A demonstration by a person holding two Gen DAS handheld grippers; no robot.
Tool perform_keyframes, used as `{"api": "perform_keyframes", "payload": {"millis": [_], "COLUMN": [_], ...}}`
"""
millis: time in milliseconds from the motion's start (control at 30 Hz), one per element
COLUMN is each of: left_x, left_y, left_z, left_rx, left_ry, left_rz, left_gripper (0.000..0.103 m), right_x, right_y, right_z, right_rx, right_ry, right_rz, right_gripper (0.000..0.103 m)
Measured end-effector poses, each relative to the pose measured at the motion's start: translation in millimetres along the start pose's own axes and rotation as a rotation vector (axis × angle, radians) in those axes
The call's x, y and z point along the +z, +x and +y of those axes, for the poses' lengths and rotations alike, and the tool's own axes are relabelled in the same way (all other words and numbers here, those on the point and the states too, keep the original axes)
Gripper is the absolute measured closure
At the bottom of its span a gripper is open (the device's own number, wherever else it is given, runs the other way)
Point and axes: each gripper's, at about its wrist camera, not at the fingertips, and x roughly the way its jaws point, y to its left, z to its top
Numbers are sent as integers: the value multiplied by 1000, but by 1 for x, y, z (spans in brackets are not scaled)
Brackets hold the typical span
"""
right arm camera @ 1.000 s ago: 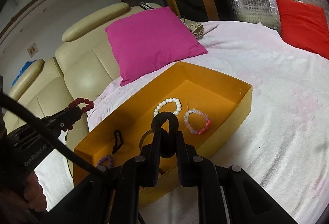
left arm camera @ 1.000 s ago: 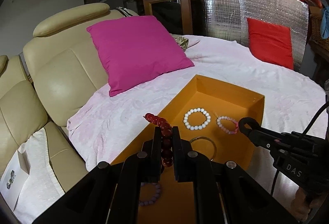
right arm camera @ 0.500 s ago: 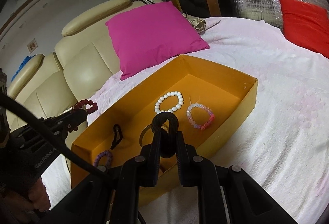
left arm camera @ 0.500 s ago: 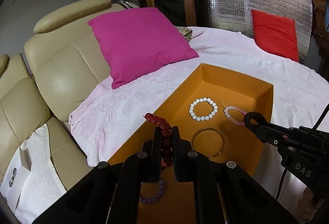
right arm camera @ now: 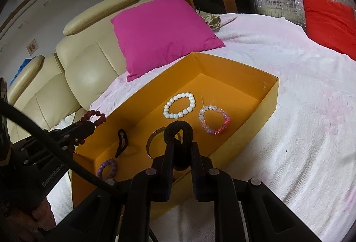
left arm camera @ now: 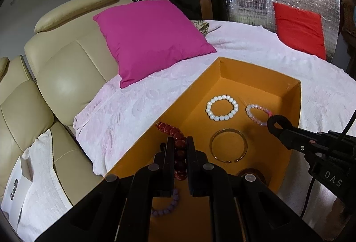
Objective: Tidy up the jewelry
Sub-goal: 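Carry the bracelet with the left tool while the right tool carries the scrunchie over the orange box, then open both tools to drop the bracelet and scrunchie into the orange box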
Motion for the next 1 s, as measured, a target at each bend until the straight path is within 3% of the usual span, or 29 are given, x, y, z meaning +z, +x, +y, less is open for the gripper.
{"api": "perform_keyframes", "payload": {"millis": [800,900,1000], "left_x": [-11,-10,-10], "left_y": [20,20,20], "left_z": [-9,-9,-10], "left_rx": [24,30,35], "left_ry": [38,45,49], "left_rz": [53,54,53], "left_gripper": [93,93,87], "right_x": [4,5,5], "right_y": [9,9,8], "right_z": [-3,-4,-4], "right_rx": [-35,-31,-22], "right_ry": [1,11,7], "right_rz": [-13,-14,-13], "right_gripper": [85,83,74]}}
